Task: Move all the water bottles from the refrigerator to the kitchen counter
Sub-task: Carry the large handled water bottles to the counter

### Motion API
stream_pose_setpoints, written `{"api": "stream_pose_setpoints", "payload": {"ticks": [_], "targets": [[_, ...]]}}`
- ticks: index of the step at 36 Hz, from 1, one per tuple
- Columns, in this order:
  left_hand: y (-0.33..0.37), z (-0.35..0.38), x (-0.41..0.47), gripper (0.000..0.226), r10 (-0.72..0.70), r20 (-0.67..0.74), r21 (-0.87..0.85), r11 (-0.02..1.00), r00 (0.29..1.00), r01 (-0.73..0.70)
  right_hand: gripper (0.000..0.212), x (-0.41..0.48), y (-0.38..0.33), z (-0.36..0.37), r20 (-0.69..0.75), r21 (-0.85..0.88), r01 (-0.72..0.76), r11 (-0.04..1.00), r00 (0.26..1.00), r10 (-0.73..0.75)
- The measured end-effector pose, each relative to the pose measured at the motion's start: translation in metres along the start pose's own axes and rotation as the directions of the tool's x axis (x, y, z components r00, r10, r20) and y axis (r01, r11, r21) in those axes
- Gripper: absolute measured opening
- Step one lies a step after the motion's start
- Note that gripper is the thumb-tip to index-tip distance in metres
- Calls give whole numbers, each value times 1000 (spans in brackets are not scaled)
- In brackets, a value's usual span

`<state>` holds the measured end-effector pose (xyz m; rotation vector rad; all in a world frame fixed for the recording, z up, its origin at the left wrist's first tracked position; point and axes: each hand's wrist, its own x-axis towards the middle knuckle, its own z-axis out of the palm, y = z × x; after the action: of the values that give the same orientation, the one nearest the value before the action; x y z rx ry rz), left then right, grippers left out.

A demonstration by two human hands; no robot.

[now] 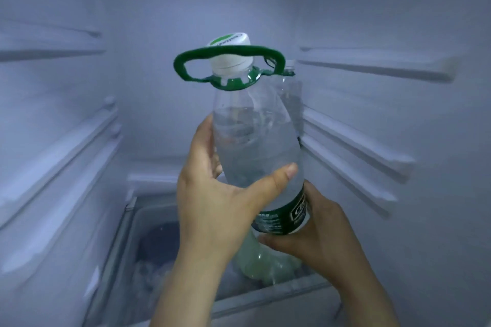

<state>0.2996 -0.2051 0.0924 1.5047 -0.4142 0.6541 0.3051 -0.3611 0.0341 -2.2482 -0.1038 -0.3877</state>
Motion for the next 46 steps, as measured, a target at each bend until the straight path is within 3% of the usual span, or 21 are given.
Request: {"api": "stream_pose_setpoints", "payload": {"ticks": [10,25,32,40,46], "targets": [[28,-2,-31,60,66,175,-171,985,982,-36,76,-79,-16,-17,-131,-54,-159,986,980,151],[46,16,-105,54,98,380,-465,880,920,99,77,-209,-27,-33,-317,-154,-426,892,876,363],[68,35,-137,56,92,507,-514,831,857,215,74,-271,-41,-51,-403,-202,-541,817,806,434],[111,56,-188,56,146,594,-517,822,791,236,65,-340,-55,-76,-498,-146,-619,772,720,483],[151,66,-234,55,173,664,-508,818,728,269,62,-402,-70,-96,-584,-184,-714,675,632,510]]}}
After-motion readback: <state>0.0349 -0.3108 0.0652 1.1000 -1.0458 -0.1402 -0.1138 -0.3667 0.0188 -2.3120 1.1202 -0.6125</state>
